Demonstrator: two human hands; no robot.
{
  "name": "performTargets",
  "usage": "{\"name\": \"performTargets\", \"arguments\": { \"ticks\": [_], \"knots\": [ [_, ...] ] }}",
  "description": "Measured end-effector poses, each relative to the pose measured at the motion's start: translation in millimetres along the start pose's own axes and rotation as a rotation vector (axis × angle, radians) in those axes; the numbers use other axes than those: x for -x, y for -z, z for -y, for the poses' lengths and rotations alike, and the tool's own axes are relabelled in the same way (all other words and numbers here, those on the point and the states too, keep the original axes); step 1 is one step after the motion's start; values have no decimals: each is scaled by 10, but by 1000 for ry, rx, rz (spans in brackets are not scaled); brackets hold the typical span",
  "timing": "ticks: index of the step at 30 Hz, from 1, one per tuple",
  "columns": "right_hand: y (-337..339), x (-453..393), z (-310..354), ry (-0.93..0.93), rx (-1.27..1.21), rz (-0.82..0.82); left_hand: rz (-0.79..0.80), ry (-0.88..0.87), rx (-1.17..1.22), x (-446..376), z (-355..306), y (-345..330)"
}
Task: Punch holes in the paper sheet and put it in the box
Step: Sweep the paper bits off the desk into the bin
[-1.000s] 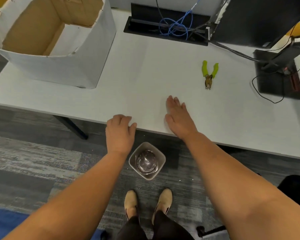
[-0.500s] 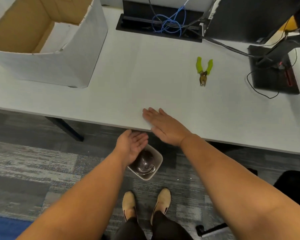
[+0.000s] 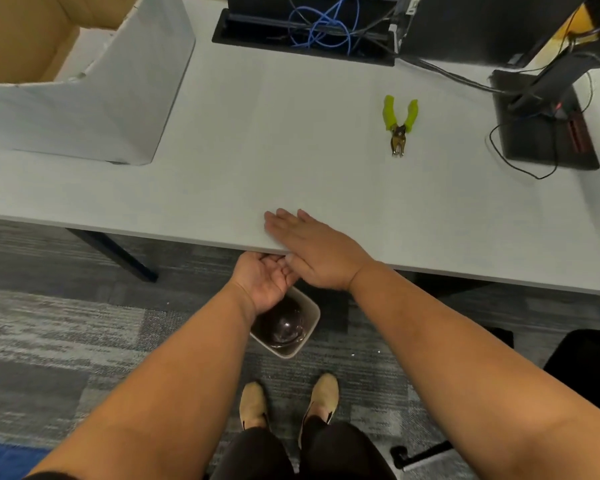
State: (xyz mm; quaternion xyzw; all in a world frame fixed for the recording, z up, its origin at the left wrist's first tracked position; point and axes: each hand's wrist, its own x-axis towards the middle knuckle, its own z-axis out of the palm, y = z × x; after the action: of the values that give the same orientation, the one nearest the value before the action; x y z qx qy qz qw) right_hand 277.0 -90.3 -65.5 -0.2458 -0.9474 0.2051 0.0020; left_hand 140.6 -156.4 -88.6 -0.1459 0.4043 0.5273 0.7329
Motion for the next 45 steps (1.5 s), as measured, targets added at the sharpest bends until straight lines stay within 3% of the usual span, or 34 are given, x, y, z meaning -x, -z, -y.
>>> {"name": "performTargets", "arguments": {
  "ticks": [8,14,20,23,27,33,45],
  "knots": [
    [-96,276,215,112,-160,-22,-35,35,-5,11,-22,22],
    [5,191,99,-145,-93,-102,-10,-2,-66,25,-28,79],
    [-144,235,374,-2,-98,-31,-47,12,-122,42,-67,176],
    [-40,191,308,-95,-146,-138,-67,49,-173,15,-73,239],
    [25,63,64,-306,-62,-229,-153,96,-250,-101,-31,429],
    [-113,18,88,-335,189,-268,-276,155,-321,-422,126,788],
    [-232,8,40,-318,243,-372,-443,185,-436,-938,390,1180]
  ]
}}
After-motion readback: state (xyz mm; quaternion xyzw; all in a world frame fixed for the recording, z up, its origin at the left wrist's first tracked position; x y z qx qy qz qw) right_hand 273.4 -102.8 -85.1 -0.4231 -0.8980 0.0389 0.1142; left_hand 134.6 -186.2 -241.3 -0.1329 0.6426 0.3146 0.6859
